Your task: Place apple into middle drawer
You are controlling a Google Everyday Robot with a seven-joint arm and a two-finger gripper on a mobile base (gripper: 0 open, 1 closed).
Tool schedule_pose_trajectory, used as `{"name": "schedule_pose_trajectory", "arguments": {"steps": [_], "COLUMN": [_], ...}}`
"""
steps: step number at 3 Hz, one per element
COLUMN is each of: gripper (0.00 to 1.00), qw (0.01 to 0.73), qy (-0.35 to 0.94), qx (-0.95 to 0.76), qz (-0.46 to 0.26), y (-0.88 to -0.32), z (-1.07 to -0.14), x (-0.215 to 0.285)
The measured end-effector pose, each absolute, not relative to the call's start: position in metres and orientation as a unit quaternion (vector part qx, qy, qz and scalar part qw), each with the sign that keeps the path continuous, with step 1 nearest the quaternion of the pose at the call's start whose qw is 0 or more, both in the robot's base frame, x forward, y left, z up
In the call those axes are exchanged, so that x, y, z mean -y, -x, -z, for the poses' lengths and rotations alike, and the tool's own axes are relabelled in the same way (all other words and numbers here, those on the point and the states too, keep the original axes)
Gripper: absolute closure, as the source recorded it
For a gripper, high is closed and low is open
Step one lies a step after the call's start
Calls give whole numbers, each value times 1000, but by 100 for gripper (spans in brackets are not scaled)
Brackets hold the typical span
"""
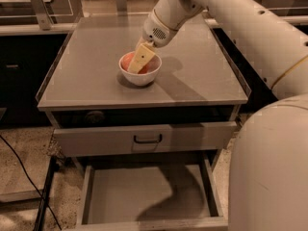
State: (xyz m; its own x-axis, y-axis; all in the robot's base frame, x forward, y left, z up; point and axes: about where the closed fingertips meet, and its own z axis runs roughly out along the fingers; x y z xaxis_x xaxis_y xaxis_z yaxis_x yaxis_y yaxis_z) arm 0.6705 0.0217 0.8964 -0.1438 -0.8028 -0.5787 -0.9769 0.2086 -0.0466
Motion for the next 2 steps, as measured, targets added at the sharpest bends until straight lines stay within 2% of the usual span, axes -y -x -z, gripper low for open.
{"name": "schedule_pose_trajectory", "arguments": {"steps": [2], "gripper": [41], "qw": [244], "qy": [615], "qx": [-730], "qz": [-167], "y": [-669], "z": [-888], "x": [-26]}}
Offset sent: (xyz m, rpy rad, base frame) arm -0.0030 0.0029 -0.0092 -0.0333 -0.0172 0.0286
